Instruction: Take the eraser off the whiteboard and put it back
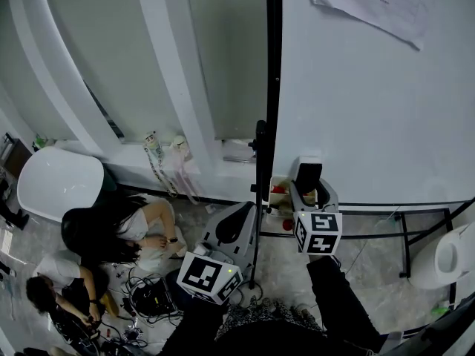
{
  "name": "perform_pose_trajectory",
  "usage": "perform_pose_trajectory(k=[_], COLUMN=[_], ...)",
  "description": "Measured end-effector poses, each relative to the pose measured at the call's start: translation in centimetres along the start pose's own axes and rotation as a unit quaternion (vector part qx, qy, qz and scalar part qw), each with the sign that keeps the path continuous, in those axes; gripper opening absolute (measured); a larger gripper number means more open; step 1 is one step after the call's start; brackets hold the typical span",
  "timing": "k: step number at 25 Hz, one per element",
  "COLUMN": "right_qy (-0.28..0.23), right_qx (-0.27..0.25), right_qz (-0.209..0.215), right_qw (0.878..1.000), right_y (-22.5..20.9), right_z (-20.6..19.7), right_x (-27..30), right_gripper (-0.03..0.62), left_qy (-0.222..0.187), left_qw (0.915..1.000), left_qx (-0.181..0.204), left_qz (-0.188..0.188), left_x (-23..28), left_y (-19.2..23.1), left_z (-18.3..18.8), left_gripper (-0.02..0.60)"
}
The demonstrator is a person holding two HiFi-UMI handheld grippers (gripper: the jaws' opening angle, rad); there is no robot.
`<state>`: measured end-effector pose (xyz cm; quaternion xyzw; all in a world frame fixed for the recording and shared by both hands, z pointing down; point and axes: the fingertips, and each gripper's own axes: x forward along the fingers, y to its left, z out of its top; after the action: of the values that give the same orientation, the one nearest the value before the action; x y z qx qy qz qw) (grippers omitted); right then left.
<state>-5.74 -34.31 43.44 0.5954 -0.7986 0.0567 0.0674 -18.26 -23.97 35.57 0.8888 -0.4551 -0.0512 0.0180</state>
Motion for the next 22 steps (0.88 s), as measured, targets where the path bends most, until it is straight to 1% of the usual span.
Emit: perform_pose_trajectory(k=[4, 10, 17, 22], right_qy=[0.004, 0.002, 0.002, -0.004], right_qx=[0.005, 0.018, 0.028, 0.045], right_qz=[0.003, 0.021, 0.031, 0.04], right_qw=[1.0, 1.0, 0.999, 0.998], right_y=[-0.01, 0.16, 0.26, 0.25], right_z=[-0.36, -0.29, -0.22, -0.06], right_x=[-0.08, -0.18, -0.22, -0.34], right_gripper=[0.253, 0.253, 0.253, 0.255], left_qy=[0.0, 0.003, 0.002, 0.002], left_qw=[1.0, 1.0, 0.9999, 0.9999], left_qx=[0.0, -0.001, 0.009, 0.009], left_qz=[0.001, -0.002, -0.008, -0.007], left_x=[0.2, 0.5, 0.68, 0.65], left_y=[-0.03, -0.38, -0.92, -0.9], left_z=[-0.04, -0.32, -0.12, 0.03], left_gripper=[0.002, 0.002, 0.002, 0.002])
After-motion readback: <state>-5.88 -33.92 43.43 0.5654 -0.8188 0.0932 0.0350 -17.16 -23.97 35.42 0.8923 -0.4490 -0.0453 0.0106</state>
